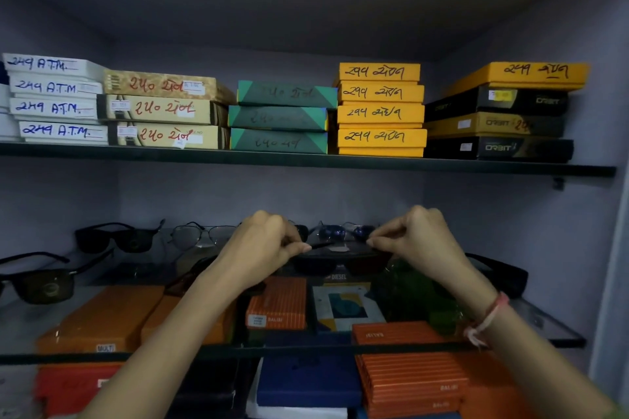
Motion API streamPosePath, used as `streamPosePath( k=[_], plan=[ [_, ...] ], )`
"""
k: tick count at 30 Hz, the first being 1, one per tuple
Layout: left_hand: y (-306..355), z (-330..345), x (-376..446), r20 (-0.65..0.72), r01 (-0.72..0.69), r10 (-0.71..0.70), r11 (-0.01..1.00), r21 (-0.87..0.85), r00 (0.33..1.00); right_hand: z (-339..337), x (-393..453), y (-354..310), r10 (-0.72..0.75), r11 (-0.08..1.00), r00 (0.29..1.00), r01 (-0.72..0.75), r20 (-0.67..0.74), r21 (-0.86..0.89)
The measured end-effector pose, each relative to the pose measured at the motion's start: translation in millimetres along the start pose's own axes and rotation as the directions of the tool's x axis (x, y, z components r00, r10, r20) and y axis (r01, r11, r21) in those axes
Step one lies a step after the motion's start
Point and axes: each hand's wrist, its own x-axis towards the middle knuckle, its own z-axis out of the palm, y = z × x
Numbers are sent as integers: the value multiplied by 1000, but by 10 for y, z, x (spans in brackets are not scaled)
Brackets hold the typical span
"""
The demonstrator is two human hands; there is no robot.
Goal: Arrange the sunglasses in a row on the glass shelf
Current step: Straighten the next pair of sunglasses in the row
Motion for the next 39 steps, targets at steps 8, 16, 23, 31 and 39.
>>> streamPosePath(
  k=[8, 16, 23, 31, 39],
  plan=[
    [172, 103, 172, 151, 263, -249, 962, -81, 957, -44, 43, 205, 115, 987, 993, -112, 18, -118],
    [258, 254, 270, 245, 442, -407, 890, -109, 880, -9, 113, 432, 167, 980, 977, -150, 131, -128],
    [293, 270, 329, 344, 510, -450, 854, -105, 824, 4, 159, 509, 209, 972, 959, -182, 192, -151],
    [47, 66, 189, 243, 464, -434, 882, -80, 868, 38, 86, 120, 152, 977, 987, -142, 55, -159],
    [-562, -229, -132, 97, 448, -455, 890, 87, 885, 485, 34, -595, -7, 999, 999, 9, 48, -48]
  ],
)
